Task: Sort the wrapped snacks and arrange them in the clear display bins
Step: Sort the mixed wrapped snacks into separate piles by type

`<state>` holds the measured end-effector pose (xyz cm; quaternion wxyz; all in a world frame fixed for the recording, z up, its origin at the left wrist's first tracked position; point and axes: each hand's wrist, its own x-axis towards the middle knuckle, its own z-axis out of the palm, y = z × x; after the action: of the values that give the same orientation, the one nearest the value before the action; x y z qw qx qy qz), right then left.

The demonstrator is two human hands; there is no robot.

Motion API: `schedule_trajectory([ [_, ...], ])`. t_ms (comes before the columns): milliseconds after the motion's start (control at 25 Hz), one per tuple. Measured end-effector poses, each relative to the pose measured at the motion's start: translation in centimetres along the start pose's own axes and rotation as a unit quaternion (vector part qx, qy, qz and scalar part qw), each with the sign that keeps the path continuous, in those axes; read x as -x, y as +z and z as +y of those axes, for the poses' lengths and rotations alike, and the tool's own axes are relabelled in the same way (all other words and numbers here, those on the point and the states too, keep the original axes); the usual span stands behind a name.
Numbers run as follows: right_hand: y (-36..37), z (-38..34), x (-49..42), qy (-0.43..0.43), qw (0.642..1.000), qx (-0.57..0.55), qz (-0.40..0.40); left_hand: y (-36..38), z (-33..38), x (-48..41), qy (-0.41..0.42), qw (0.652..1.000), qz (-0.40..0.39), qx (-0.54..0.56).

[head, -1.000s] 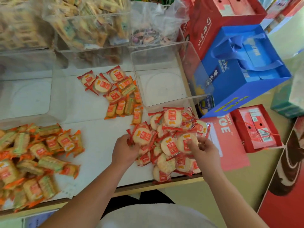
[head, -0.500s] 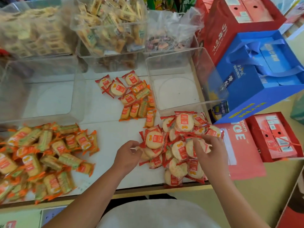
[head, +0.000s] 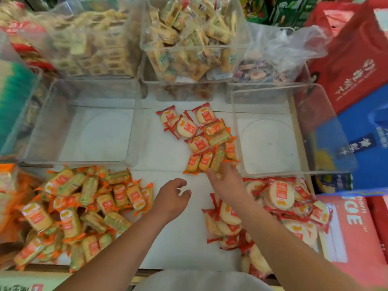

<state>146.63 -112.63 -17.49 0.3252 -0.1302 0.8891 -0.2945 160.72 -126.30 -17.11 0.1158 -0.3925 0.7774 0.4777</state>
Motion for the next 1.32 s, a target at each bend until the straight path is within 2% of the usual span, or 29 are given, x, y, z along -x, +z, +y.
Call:
schedule_trajectory([
  [200, 1.5, -1.3, -6.6, 0.09, 0.995, 0.032, -0.029, -0.5, 0.6, -4.4, 0.033, 0.999, -0.009, -0.031],
  [320, 2.6, -0.6, -8.5, 0.11, 0.993, 0.045, -0.004, 0.6, 0.3, -5.9, 0.07, 0.995, -0.022, -0.074],
  [400, 3.5, -0.7, -8.9, 0.102, 0.994, 0.036, 0.016, 1.7, 0.1, -6.3, 0.079, 0.991, -0.031, -0.103],
  [480, 4.4, -2.0, -8.6, 0.096, 0.995, 0.013, 0.025, 2.3, -0.5, -6.9, 0.096, 0.985, -0.006, -0.14],
  [640, 6.2, -5.1, -7.3, 0.033, 0.994, -0.076, -0.071, 0.8, -2.4, -8.4, 0.076, 0.98, 0.076, -0.17],
  [720, 5.3, -5.7, -6.9, -0.008, 0.992, -0.11, -0.06, -0.2, -3.0, -8.6, 0.062, 0.977, 0.096, -0.18],
  [800, 3.4, -5.6, -7.5, -0.044, 0.998, -0.021, 0.038, -0.6, -3.0, -8.7, 0.058, 0.973, 0.092, -0.203],
  [880, 1.8, -4.9, -9.2, -0.094, 0.983, 0.108, 0.117, -0.2, -2.5, -9.2, 0.049, 0.969, 0.079, -0.231],
  [920, 1.3, -4.6, -10.1, -0.117, 0.974, 0.154, 0.119, 0.0, -2.2, -9.6, 0.049, 0.967, 0.087, -0.232],
  [1080, 1.3, -3.4, -12.5, -0.21, 0.937, 0.276, 0.031, -1.0, -2.7, -11.3, 0.083, 0.954, 0.178, -0.224],
  [1320, 1.7, -4.8, -14.4, -0.295, 0.848, 0.441, 0.013, -2.9, -4.4, -12.3, 0.083, 0.948, 0.116, -0.283],
])
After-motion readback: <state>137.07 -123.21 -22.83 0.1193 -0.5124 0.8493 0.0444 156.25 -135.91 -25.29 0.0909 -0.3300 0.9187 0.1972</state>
